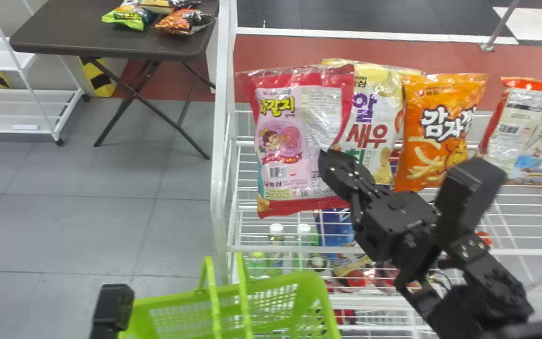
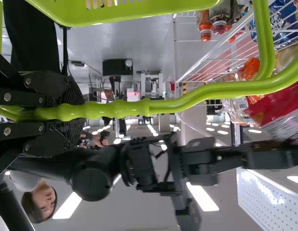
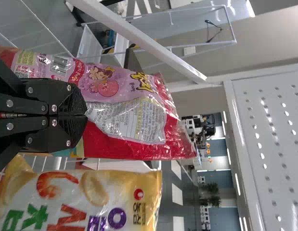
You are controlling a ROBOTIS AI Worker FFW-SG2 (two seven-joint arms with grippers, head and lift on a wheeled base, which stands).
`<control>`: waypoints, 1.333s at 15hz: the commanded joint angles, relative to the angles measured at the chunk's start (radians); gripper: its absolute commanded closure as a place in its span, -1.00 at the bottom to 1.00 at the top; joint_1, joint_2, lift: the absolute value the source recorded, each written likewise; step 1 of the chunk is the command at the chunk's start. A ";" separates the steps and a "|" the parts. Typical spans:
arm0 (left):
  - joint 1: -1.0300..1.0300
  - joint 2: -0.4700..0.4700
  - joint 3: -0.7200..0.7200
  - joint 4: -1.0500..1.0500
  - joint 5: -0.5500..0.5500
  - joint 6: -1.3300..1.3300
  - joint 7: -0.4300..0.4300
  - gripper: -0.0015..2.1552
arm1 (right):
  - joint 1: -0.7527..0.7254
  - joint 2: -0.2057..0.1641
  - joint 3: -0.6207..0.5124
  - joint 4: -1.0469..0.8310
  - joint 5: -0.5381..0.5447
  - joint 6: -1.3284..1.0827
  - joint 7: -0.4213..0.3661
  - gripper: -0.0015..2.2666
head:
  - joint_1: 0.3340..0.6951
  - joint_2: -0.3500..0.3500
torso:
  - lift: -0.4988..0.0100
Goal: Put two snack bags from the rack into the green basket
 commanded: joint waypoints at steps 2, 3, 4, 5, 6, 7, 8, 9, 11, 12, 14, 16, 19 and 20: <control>0.008 -0.003 0.002 0.015 -0.003 0.001 -0.002 0.27 | 0.188 -0.047 -0.126 -0.138 -0.124 -0.030 0.005 0.78 | 1.00 -0.43 | 0.94; 0.010 -0.004 0.004 0.016 -0.003 0.001 -0.004 0.27 | 0.245 -0.050 -0.153 -0.187 -0.128 -0.036 0.007 0.78 | 1.00 -0.52 | 0.94; 0.011 -0.004 0.005 0.016 -0.003 0.001 -0.004 0.27 | 0.291 -0.062 -0.178 -0.226 -0.133 -0.033 0.007 0.78 | 1.00 -0.61 | 0.94; 0.021 -0.007 0.011 0.015 -0.003 0.001 -0.004 0.27 | 0.322 -0.087 -0.204 -0.263 -0.133 0.007 0.007 0.78 | 1.00 -0.69 | 0.94; 0.024 -0.007 0.011 0.015 -0.003 0.001 -0.004 0.27 | 0.343 -0.099 -0.225 -0.293 -0.133 0.080 0.007 0.78 | 1.00 -0.76 | 0.94; 0.025 -0.007 0.011 0.015 -0.003 0.001 -0.005 0.27 | 0.362 -0.105 -0.256 -0.325 -0.143 0.176 0.019 0.78 | 1.00 -0.81 | 0.94; 0.025 -0.007 0.011 0.015 -0.003 0.001 -0.005 0.27 | 0.380 -0.108 -0.275 -0.339 -0.154 0.218 0.033 0.78 | 1.00 -0.86 | 0.94; 0.027 -0.007 0.011 0.013 -0.003 0.001 -0.004 0.27 | 0.385 -0.108 -0.290 -0.356 -0.153 0.326 0.051 0.78 | 1.00 -0.90 | 0.94; 0.027 -0.006 0.008 0.006 -0.003 0.001 -0.005 0.27 | 0.391 -0.113 -0.296 -0.367 -0.151 0.464 0.082 0.78 | 1.00 -1.00 | 0.94; 0.025 -0.006 0.007 0.000 -0.003 0.001 -0.005 0.27 | 0.397 -0.121 -0.293 -0.375 -0.151 0.525 0.085 0.78 | 1.00 -1.00 | 0.94; 0.021 -0.004 0.002 -0.002 -0.003 0.001 -0.005 0.27 | 0.397 -0.131 -0.270 -0.396 -0.160 0.673 0.085 0.78 | 1.00 -1.00 | 0.94; 0.019 -0.004 0.001 -0.008 -0.001 0.001 -0.005 0.27 | 0.397 -0.137 -0.242 -0.399 -0.177 0.774 0.083 0.78 | 1.00 -1.00 | 0.94; 0.021 -0.003 0.001 -0.008 -0.001 0.001 -0.005 0.27 | 0.397 -0.151 -0.179 -0.405 -0.186 0.860 0.085 0.78 | 1.00 -1.00 | 0.94; 0.021 -0.003 0.001 -0.010 -0.001 0.001 -0.005 0.27 | 0.395 -0.153 -0.150 -0.407 -0.182 0.863 0.083 0.78 | 1.00 -1.00 | 0.94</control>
